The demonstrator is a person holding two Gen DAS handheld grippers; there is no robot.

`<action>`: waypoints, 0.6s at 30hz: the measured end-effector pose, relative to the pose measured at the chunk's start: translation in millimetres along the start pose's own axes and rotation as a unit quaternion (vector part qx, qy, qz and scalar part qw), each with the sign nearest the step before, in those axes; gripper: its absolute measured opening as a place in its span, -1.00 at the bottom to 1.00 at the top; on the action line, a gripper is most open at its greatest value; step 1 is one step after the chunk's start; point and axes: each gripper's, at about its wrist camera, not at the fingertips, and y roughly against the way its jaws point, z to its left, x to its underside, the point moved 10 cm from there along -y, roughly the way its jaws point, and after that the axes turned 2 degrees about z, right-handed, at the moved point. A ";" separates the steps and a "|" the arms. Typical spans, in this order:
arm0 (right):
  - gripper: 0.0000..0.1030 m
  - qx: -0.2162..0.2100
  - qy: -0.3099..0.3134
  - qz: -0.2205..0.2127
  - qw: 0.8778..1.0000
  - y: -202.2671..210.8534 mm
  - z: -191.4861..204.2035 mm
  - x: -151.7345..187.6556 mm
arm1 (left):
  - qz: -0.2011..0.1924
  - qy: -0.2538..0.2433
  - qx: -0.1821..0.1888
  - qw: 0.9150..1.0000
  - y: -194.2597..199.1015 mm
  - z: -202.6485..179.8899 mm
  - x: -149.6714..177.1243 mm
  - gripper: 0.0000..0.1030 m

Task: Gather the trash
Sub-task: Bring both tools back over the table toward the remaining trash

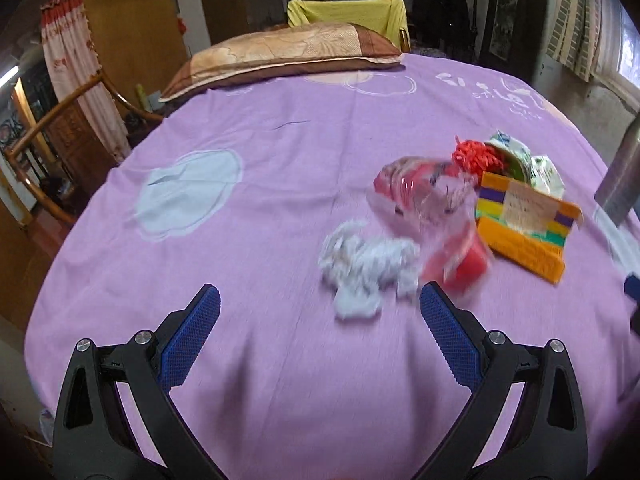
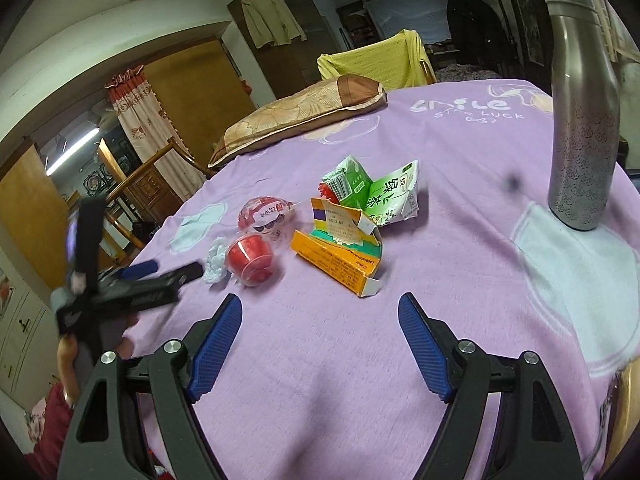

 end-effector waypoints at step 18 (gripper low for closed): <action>0.60 -0.007 -0.013 0.005 1.000 -7.7 -7.1 1.4 | 0.047 0.044 -0.038 0.997 -17.8 77.1 6.1 0.87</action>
